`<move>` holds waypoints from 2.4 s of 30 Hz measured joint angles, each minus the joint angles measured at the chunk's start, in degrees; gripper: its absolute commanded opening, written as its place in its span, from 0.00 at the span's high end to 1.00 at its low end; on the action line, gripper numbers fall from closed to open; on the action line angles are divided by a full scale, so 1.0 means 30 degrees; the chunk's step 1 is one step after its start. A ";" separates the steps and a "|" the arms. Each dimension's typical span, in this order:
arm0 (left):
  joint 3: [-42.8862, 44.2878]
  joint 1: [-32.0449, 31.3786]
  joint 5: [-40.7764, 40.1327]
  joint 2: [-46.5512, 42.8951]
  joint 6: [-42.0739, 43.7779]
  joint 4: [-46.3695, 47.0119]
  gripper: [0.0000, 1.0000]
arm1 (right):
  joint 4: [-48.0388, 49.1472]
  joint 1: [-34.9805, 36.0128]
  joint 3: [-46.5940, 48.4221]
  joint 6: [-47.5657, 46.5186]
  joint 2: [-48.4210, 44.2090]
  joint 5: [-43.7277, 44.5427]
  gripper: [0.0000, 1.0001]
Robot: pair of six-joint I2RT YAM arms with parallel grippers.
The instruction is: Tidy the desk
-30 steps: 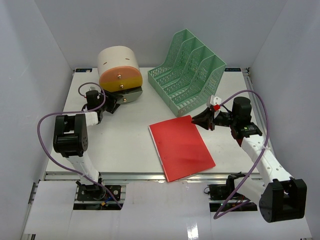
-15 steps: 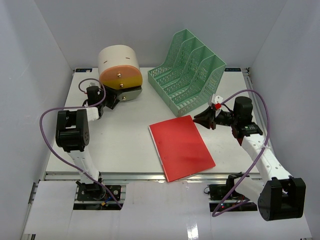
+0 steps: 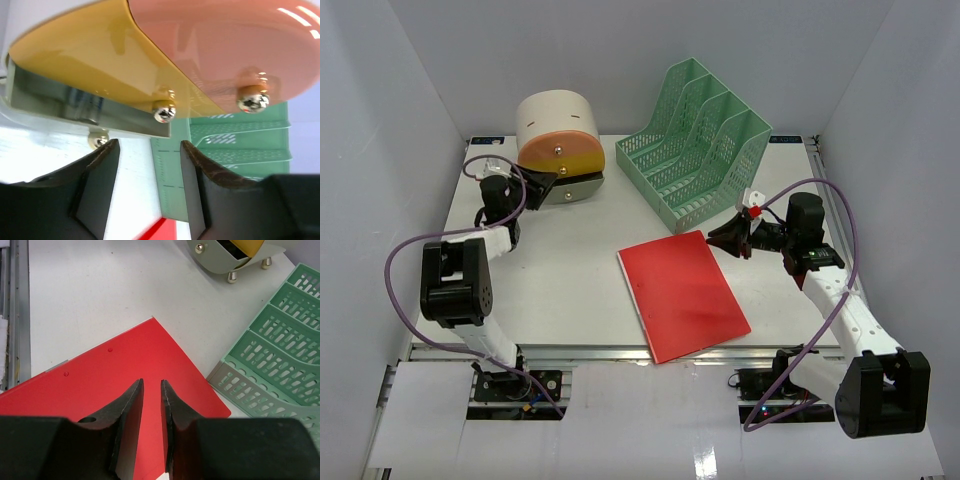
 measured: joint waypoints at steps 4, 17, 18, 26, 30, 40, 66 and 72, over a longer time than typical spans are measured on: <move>-0.1709 0.0066 0.0339 -0.0460 -0.0555 0.1005 0.99 | -0.0012 -0.0119 0.0000 -0.0054 0.0000 0.0007 0.73; -0.1352 -0.0252 0.0620 0.3456 -0.1970 -0.0080 0.92 | -0.0019 -0.0228 0.0000 -0.0072 0.0000 0.0027 0.73; -0.0843 -0.0389 0.0620 0.4096 -0.2033 -0.0131 0.90 | -0.0019 -0.0233 0.0000 -0.0072 0.0000 0.0050 0.73; 0.1973 -0.1446 0.0486 0.6613 -0.2803 -0.0695 0.42 | -0.0033 -0.0328 0.0000 -0.0214 0.0081 0.0298 0.73; 0.2743 -0.1626 0.0098 0.6598 -0.2829 -0.1103 0.32 | -0.0050 -0.0345 0.0000 -0.0306 0.0230 0.0424 0.73; 0.2781 -0.1520 -0.0116 0.6424 -0.2795 -0.1198 0.30 | -0.0055 -0.0670 0.0000 -0.0370 0.0291 0.0495 0.73; 0.2167 -0.1625 -0.3153 0.4960 -0.7025 -0.1649 0.32 | -0.0063 -0.1210 0.0000 -0.0356 0.0357 0.0506 0.72; 0.3215 -0.1848 -0.3328 0.5534 -0.7031 -0.2706 0.30 | -0.0063 -0.1295 0.0000 -0.0356 0.0357 0.0503 0.72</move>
